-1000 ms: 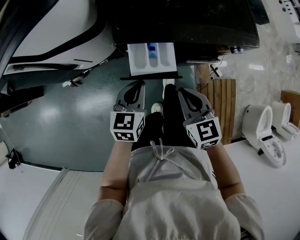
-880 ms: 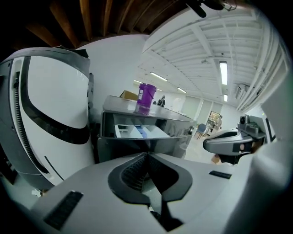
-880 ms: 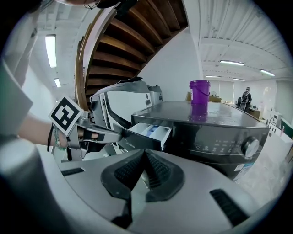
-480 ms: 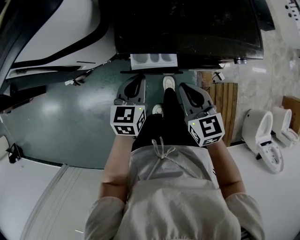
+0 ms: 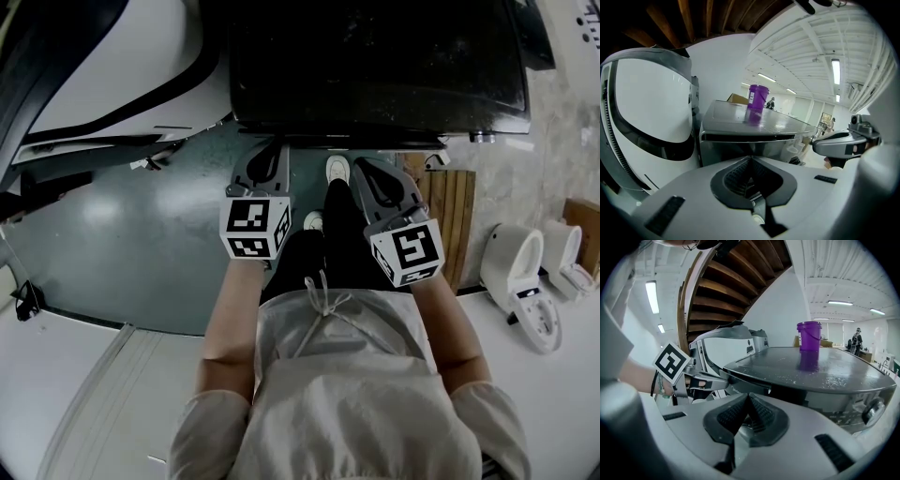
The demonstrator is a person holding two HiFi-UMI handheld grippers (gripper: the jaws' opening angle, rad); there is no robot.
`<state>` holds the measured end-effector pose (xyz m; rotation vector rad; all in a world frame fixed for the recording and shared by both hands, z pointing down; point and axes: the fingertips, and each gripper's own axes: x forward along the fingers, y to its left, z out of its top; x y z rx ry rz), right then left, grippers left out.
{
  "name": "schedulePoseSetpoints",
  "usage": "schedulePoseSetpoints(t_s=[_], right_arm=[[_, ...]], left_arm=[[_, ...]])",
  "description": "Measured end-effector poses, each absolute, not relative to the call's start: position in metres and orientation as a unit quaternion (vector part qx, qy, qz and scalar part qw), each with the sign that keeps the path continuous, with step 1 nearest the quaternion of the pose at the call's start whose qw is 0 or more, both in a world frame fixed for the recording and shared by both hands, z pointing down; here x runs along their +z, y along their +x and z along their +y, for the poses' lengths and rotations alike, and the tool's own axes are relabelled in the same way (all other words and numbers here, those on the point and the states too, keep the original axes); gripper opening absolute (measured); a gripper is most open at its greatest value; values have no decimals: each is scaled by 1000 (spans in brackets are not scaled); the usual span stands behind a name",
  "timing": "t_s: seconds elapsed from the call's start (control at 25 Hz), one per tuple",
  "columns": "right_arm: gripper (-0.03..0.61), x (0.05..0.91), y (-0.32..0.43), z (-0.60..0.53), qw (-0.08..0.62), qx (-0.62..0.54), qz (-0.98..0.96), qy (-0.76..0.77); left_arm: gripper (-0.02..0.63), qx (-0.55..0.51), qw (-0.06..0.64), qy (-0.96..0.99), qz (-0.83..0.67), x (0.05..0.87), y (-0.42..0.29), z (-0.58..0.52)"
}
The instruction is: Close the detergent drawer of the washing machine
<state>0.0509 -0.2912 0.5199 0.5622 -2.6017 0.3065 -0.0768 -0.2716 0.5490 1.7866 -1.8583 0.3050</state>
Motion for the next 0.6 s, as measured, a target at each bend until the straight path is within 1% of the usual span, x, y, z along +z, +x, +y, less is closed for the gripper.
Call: schedulePoseSetpoints(t_s=[0.44,0.6], right_arm=[[6,520,50,-313,226,116,-946,202],[6,522,53,-315,226,120,-945,203]], left_arm=[[18,106,269,662,-692,550,-84,-284],[17,116,283,667,-679,558,-81,-285]])
